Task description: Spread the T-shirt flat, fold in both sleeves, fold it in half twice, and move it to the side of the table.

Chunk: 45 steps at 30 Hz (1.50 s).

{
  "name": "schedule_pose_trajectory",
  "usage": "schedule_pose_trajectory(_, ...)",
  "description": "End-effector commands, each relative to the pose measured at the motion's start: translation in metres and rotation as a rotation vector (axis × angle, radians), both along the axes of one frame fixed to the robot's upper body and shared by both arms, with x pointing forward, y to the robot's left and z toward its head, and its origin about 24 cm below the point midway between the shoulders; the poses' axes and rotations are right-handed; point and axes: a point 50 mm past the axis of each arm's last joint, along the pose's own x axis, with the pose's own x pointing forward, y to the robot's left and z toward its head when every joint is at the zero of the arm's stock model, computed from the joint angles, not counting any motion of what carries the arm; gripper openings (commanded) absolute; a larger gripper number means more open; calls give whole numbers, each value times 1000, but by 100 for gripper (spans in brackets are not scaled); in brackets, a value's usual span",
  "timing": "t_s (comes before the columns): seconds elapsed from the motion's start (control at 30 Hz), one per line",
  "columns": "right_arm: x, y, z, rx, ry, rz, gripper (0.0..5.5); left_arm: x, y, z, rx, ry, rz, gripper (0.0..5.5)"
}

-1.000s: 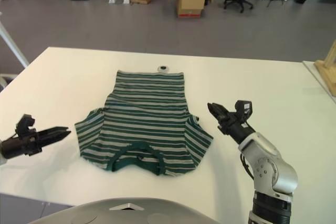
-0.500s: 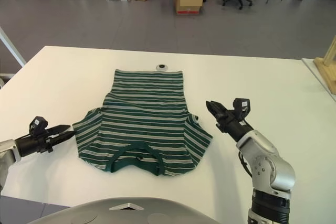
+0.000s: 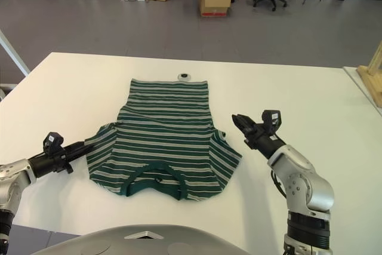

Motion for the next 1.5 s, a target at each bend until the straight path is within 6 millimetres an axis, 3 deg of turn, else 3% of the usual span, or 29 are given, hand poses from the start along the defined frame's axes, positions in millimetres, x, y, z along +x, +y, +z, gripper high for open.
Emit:
schedule_pose_trajectory(0.03, 1, 0, 0, -12, 2, 9, 117, -8, 2, -12, -36, 46, 75, 36)
schedule_pose_trajectory(0.1, 1, 0, -2, -15, 11, 13, 117, -9, 4, -15, -92, 48, 129, 4)
schedule_pose_trajectory(0.2, 0, 0, -4, -20, 19, 16, 117, -9, 5, -17, -165, 44, 185, 4)
schedule_pose_trajectory(0.33, 0, 1, -7, -22, 27, 17, 117, 6, 0, 1, -166, -83, 177, 4)
schedule_pose_trajectory(0.47, -1, 3, -9, -18, 31, 21, 117, 8, -33, 33, -201, -214, -29, 4)
schedule_pose_trajectory(0.6, -2, 5, -12, -11, 36, 21, 117, 5, -60, 46, -234, -207, -181, 4)
schedule_pose_trajectory(0.87, 1, 6, -12, -7, 38, 24, 117, 16, -106, 21, -97, -149, -329, 4)
schedule_pose_trajectory(0.97, 0, 3, -13, -9, 44, 16, 117, 6, -117, 9, -59, -77, -397, 62)
schedule_pose_trajectory(1.1, -1, 2, -14, -10, 49, 7, 117, 1, -116, -1, -21, -24, -425, 125)
schedule_pose_trajectory(1.2, -4, -1, -16, -12, 62, -4, 117, 21, -118, 21, -154, -145, -349, 125)
schedule_pose_trajectory(1.37, -28, -13, -17, 32, 169, 38, 117, 33, -119, 102, -535, -301, -285, 125)
schedule_pose_trajectory(1.43, -39, -20, -16, 41, 223, 73, 117, 40, -106, 107, -550, -312, -177, 125)
schedule_pose_trajectory(1.5, -48, -22, -16, 47, 275, 136, 117, 42, -93, 98, -491, -306, -82, 125)
